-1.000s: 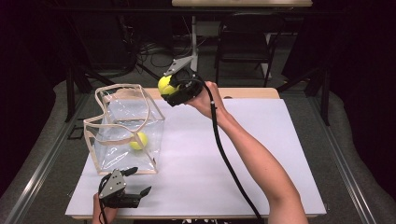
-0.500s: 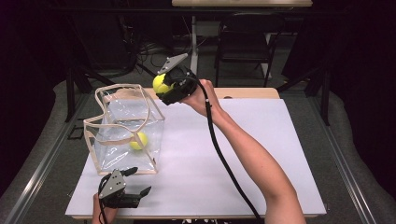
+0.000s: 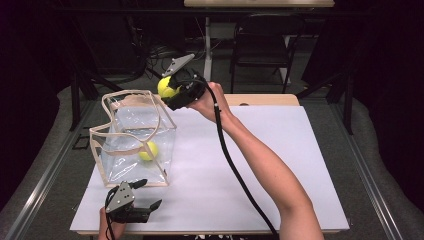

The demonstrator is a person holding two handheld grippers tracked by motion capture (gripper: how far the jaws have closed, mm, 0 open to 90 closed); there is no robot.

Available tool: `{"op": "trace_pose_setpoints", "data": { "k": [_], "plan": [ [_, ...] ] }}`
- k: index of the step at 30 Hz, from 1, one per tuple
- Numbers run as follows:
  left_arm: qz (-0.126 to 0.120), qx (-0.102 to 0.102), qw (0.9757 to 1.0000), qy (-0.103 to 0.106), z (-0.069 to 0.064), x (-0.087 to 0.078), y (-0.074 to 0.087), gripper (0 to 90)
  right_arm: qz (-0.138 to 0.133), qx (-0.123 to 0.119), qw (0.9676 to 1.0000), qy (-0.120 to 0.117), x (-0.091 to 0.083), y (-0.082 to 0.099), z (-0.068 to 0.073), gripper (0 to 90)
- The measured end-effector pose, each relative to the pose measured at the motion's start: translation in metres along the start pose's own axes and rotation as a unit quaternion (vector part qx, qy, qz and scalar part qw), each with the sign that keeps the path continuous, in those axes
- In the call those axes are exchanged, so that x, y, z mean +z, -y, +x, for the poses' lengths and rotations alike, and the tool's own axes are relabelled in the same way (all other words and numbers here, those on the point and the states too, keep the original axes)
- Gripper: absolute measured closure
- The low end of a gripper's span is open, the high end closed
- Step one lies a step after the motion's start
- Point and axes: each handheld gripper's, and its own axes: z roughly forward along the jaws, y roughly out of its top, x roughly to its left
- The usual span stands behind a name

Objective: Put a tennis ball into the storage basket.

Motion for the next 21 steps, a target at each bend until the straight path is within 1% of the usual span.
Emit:
{"op": "trace_pose_setpoints", "data": {
  "k": [8, 12, 21],
  "plan": [
    [-0.001, 0.002, 1.0, -0.001, 0.0, 0.0, -0.001, 15.9, 0.001, -0.004, 1.0, 0.0, 0.002, -0.005, 0.002, 26.0],
    [-0.001, 0.001, 1.0, -0.001, 0.0, 0.001, -0.001, 15.9, -0.003, -0.005, 1.0, 0.0, 0.003, -0.009, 0.003, 26.0],
    [-0.002, 0.001, 1.0, -0.001, 0.0, 0.0, -0.001, 15.9, -0.001, -0.009, 1.0, -0.003, 0.008, -0.017, 0.007, 25.9]
  ]
}}
